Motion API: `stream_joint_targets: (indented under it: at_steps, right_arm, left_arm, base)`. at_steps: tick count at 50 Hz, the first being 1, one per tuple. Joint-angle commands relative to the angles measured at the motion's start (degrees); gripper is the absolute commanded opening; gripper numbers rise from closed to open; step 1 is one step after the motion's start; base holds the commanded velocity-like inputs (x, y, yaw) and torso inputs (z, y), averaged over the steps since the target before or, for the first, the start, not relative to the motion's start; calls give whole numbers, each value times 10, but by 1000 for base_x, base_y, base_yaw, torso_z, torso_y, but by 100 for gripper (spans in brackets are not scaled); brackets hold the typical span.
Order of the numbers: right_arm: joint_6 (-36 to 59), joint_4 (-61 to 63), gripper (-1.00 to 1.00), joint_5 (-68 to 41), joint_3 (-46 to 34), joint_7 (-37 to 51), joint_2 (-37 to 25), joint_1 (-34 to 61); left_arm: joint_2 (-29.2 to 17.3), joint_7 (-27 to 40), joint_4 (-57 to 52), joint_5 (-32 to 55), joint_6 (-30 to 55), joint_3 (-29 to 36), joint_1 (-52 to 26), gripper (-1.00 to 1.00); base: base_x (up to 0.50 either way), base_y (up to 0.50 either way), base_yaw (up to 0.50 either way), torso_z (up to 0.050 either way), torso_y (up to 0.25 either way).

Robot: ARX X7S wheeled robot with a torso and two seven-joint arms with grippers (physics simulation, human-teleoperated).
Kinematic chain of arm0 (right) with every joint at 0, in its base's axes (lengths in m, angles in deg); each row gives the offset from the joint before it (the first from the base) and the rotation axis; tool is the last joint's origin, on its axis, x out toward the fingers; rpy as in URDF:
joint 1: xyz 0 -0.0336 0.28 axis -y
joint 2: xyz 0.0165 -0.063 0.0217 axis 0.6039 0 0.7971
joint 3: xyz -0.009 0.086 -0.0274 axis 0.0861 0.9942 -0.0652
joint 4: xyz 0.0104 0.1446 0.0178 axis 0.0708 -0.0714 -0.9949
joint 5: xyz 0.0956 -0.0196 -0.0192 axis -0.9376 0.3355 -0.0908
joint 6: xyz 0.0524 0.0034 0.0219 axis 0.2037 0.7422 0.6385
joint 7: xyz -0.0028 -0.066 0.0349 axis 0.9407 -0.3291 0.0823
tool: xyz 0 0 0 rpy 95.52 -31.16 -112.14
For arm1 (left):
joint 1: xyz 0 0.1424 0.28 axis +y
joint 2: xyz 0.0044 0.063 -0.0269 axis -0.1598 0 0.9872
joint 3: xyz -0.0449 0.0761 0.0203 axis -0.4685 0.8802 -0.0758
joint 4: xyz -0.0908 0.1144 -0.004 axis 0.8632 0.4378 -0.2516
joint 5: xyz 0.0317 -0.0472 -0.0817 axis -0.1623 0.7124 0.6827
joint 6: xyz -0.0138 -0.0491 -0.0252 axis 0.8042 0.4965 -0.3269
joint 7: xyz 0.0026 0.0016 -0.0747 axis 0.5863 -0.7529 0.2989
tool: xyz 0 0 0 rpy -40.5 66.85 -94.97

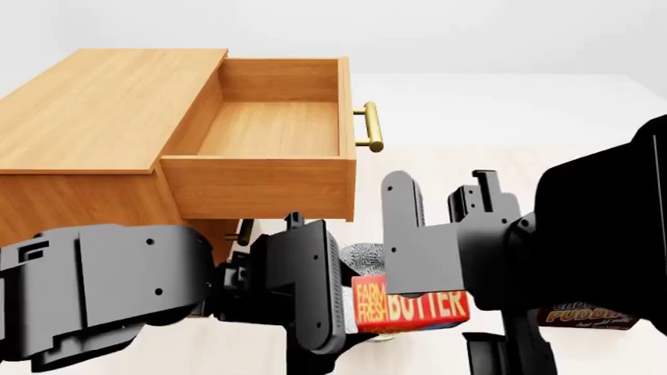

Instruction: Put the butter at the back in the top drawer of the cabinet and close it.

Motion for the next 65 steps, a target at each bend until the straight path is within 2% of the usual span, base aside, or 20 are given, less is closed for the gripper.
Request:
stream_joint_targets:
  at_steps: [1, 13, 32, 38, 44, 56, 60, 65]
  right_arm:
    - [1, -2, 100, 12, -7, -5, -8, -2]
    - [3, 0, 100, 35, -21, -19, -31, 4]
    - [-7, -12, 100, 60, -11, -25, -105, 21]
    - [-25, -30, 100, 28, 26, 68, -140, -3]
    - [-48, -52, 100, -57, 58, 223, -180, -44]
    - [-217, -12, 100, -183, 87, 533, -301, -135]
    - [-295, 36, 100, -179, 93, 587, -350, -171]
    - [-415, 79, 100, -151, 99, 591, -413, -218]
  left_arm:
    - [-15, 9, 2, 20, -10, -28, -6, -100]
    - [-52, 7, -4, 26, -22, -39, -3, -100]
    - [-94, 18, -16, 23, -19, -41, 1, -100]
    - [-111, 39, -20, 38, -37, -57, 8, -100]
    - [-134, 72, -31, 64, -52, -76, 15, -100]
    - [-171, 180, -62, 141, -32, -108, -1, -100]
    - [-177, 225, -54, 189, -34, -127, -8, -100]
    - [-187, 264, -58, 224, -37, -145, -21, -100]
  base:
    - [0, 0, 0, 10, 0]
    - [0, 0, 0, 0, 1]
    - [0, 0, 0, 1, 1]
    - [0, 0, 0, 0, 2]
    - [0, 0, 0, 0, 2]
    - [0, 0, 0, 1, 1]
    - [0, 0, 0, 0, 0]
    - [0, 0, 0, 0, 2]
